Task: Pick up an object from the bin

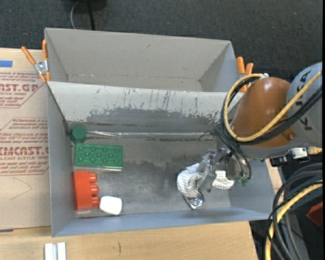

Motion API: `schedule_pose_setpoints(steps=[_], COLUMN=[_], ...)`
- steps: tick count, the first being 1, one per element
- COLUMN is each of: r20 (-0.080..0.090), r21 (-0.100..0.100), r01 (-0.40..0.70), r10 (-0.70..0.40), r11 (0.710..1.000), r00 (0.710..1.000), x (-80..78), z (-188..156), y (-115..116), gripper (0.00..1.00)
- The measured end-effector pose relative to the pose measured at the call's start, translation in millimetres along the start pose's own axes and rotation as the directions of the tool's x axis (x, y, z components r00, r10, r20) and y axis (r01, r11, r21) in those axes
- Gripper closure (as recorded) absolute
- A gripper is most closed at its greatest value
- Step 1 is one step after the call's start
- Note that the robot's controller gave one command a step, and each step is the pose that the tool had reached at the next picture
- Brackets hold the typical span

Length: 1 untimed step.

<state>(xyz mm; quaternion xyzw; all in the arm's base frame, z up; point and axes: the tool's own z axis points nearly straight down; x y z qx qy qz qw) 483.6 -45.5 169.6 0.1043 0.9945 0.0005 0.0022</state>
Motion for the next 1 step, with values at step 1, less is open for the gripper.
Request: schedule_pose_setpoints(steps=[1], r20=[0.010], r21=[-0.001], r01=[0.017], r10=[-0.017], r11=[1.000], r00=[1.000], x=[-10.3], z=[-165.0], y=[-3.4], gripper=[1.00])
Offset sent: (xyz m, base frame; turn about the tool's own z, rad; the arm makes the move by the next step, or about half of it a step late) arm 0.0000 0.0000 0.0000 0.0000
